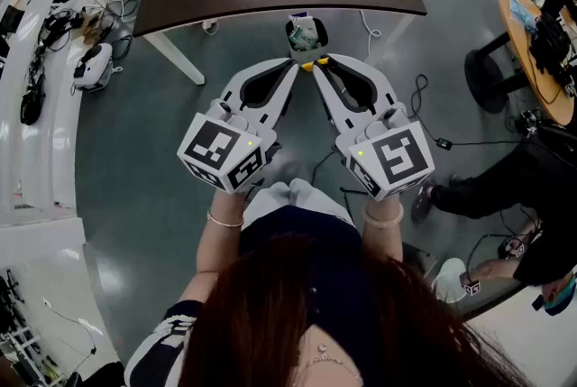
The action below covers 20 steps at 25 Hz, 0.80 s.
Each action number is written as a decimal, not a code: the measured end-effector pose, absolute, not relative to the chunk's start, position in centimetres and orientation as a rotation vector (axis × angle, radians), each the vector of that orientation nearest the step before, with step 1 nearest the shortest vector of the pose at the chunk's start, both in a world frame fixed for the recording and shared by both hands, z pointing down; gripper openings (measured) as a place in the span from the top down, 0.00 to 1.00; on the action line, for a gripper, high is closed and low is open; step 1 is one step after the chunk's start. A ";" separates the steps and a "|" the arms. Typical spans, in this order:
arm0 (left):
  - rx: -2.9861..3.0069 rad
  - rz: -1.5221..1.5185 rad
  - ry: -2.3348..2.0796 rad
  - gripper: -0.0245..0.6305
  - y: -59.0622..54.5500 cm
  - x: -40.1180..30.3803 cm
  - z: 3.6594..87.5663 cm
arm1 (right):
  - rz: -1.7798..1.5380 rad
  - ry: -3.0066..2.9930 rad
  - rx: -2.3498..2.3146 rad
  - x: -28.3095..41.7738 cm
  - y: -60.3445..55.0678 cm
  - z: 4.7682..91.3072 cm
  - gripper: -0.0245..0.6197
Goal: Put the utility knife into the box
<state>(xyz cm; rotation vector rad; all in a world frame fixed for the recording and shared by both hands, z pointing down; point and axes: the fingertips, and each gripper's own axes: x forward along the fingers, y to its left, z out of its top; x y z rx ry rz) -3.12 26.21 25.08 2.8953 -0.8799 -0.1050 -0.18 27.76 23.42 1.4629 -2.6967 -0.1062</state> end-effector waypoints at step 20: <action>2.856 -0.088 -0.896 0.96 23.0 -1.9 26.5 | -0.061 -2.739 1.489 2.0 24.4 24.2 0.88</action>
